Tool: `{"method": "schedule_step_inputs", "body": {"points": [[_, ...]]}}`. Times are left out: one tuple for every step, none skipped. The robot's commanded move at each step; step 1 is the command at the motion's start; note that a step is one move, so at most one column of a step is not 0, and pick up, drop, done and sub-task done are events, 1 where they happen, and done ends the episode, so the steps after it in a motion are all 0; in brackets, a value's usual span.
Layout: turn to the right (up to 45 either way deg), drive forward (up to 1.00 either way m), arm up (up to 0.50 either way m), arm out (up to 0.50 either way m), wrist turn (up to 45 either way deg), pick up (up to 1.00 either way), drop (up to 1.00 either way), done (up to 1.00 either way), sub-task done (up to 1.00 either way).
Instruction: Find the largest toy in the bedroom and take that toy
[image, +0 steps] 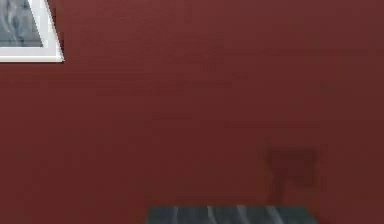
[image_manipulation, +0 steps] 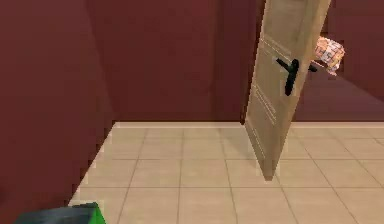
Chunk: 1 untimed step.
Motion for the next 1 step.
{"method": "schedule_step_inputs", "body": {"points": [[-45.0,0.00,0.00,0.00,0.0,0.00,0.00,0.00,0.00]]}}
